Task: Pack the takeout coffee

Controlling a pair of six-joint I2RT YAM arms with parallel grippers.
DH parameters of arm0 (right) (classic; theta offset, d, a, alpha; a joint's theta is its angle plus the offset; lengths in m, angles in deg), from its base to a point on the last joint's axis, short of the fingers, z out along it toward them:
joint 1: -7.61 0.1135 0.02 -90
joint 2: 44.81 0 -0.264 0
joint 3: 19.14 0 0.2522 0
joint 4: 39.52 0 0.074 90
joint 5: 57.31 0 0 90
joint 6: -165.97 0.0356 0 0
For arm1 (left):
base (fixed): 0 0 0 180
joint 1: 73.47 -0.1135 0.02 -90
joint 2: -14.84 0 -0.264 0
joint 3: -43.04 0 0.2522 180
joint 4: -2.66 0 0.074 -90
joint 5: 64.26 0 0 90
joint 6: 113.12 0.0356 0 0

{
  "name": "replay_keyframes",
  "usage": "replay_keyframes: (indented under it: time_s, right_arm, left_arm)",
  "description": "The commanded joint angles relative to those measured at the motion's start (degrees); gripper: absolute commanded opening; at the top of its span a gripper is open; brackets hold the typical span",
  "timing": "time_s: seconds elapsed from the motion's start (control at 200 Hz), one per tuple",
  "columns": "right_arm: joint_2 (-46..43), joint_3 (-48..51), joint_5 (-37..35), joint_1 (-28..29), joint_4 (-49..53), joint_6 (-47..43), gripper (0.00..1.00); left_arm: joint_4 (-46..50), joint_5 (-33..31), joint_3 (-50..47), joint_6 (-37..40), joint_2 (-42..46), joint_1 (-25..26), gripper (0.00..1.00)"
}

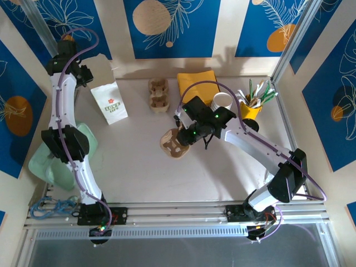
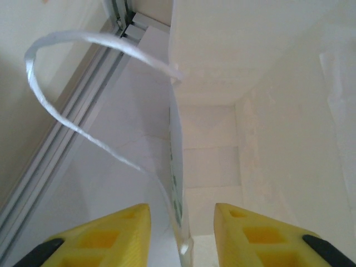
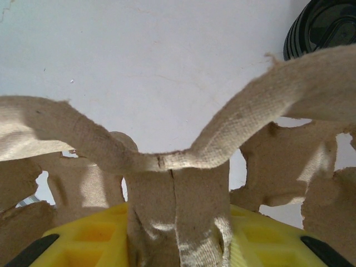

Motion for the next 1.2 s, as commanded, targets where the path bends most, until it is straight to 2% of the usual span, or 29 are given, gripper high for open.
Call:
replay_keyframes:
  time_s: [0.0,0.295,0.45,0.63,0.845,1.196]
  right_arm:
    - [-2.3,0.8,1.4,-0.4,0.9,-0.8,0.35]
    - [-2.6,1.0,1.4,-0.6,1.0,-0.7,0.35]
    - [-2.9,1.3,1.4,-0.8,0.8,-0.7,0.35]
    - [-3.1,2.0,1.6,-1.1,0.4,-0.7,0.35]
    - [-3.6,2.4,1.9,-1.4,0.1,-0.7,0.35]
    - [-4.5,2.4,2.2,-1.7,0.4,-0.5,0.35]
  left_arm:
    - [2.6,0.3,4.5,1.7,-2.4,-0.8,0.29]
    - [2.9,1.4,5.0,1.3,-3.2,-0.7,0.27]
    - [3.4,1.7,5.1,1.3,-3.8,-0.8,0.16]
    - [4.1,1.7,4.7,1.4,-3.8,-0.7,0.14]
    - [4.5,2.6,4.2,1.5,-2.8,-0.7,0.00]
    - [5.9,7.8,-0.5,1.4,2.7,-0.3,0.00]
